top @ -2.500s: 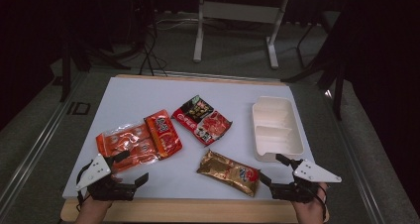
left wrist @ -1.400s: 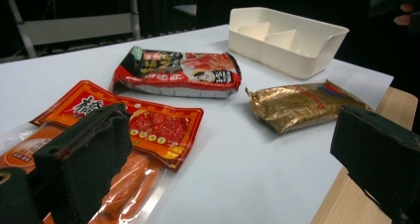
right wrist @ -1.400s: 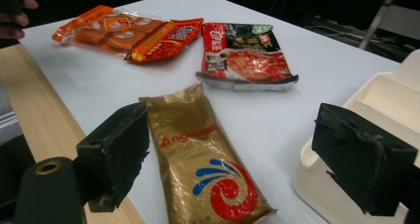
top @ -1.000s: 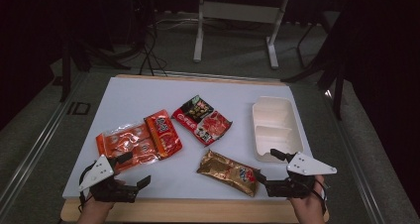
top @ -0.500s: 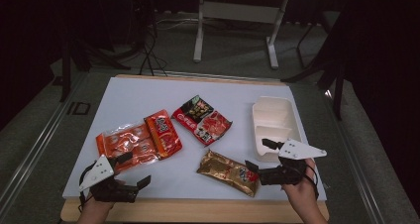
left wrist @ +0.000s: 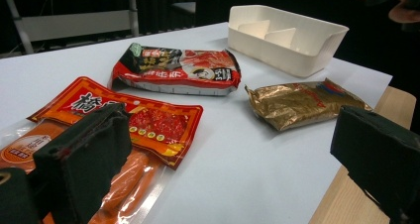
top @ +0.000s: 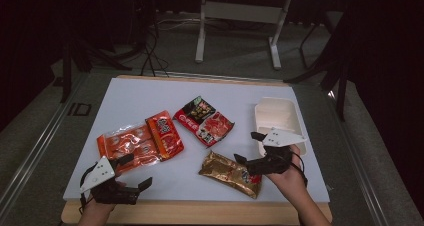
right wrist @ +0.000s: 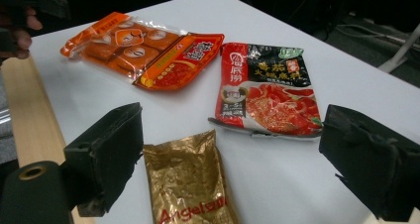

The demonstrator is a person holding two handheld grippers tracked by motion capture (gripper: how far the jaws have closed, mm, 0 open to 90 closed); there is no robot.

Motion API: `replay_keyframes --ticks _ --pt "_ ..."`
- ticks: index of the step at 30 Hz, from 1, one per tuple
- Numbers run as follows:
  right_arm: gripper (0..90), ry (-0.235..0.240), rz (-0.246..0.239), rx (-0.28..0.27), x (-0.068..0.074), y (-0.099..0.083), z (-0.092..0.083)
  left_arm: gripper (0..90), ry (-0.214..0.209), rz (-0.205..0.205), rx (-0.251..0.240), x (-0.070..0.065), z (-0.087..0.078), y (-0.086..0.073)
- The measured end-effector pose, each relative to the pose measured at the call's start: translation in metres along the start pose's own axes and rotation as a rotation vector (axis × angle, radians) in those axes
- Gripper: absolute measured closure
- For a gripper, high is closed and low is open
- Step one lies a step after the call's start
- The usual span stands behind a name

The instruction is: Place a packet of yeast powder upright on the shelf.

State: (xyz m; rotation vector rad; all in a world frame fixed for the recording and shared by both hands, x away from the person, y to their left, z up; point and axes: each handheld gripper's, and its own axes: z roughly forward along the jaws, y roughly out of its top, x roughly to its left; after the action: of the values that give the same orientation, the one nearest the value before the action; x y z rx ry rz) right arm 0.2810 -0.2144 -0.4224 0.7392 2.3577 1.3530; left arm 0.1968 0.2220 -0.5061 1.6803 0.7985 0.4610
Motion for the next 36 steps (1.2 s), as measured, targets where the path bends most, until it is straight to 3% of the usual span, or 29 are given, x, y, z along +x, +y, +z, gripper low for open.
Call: replay_keyframes --ticks 9,24,33,36 --pt "13.8 0.026 0.012 0.047 0.001 -0.002 0.031 1.9 -0.003 0.002 0.002 0.000 0.000 0.000" --pt "21.2 0.067 0.001 0.182 0.005 -0.012 0.086 1.9 -0.006 -0.001 0.003 0.001 0.000 0.000" --pt "24.4 0.097 0.026 0.256 0.002 -0.021 0.111 1.9 -0.010 -0.003 0.007 0.002 0.000 -0.001" --pt "26.0 0.097 0.007 0.283 0.003 -0.023 0.120 1.9 -0.010 -0.001 0.007 0.002 0.000 -0.001"
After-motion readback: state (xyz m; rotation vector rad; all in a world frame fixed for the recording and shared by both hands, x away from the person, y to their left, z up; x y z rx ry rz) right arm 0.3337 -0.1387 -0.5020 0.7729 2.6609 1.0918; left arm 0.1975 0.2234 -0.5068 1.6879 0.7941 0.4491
